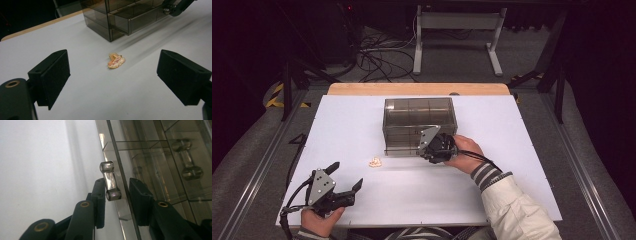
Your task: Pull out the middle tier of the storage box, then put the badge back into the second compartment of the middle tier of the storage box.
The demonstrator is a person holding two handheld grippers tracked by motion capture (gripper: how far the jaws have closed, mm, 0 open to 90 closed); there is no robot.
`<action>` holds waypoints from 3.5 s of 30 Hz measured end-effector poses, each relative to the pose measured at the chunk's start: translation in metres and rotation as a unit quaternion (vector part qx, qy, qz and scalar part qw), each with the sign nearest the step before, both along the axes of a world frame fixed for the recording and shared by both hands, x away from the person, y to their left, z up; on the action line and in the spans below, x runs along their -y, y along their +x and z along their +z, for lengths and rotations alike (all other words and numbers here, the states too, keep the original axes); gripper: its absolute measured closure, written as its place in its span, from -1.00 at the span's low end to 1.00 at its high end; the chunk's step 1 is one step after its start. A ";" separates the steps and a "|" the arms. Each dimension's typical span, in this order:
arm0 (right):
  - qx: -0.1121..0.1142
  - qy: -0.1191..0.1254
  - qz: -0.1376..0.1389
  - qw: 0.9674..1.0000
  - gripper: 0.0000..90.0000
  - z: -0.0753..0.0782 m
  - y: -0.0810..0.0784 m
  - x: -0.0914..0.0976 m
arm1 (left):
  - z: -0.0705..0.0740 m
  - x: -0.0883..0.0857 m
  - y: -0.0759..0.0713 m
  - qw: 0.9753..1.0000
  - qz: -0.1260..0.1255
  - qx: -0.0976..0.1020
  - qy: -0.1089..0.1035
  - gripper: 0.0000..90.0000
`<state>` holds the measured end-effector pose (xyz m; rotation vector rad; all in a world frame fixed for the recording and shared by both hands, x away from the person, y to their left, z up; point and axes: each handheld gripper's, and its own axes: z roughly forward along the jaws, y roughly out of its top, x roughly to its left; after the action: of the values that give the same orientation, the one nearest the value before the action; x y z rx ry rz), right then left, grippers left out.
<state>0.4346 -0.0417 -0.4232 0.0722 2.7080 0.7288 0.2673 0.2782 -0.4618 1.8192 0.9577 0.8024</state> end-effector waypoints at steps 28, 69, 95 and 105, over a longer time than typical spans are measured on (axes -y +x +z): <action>-0.017 -0.002 0.012 1.000 0.54 -0.006 -0.010 0.002 | 0.000 0.002 0.002 1.000 -0.003 -0.003 0.000 -0.73; -0.012 0.205 -0.069 0.976 -0.04 0.022 -0.031 0.072 | 0.008 0.005 0.021 0.999 -0.042 -0.013 -0.018 -0.71; -0.027 0.313 -0.158 0.936 -0.74 -0.002 -0.050 0.160 | 0.011 0.006 0.037 0.997 -0.056 -0.036 -0.025 -0.60; -0.021 0.341 -0.179 0.923 -0.72 -0.022 -0.061 0.179 | 0.014 0.007 0.046 0.997 -0.060 -0.043 -0.020 -0.56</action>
<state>0.3736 -0.2209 -0.4454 0.7276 2.2409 1.5059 0.3129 0.2708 -0.4480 1.8711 0.9022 0.6310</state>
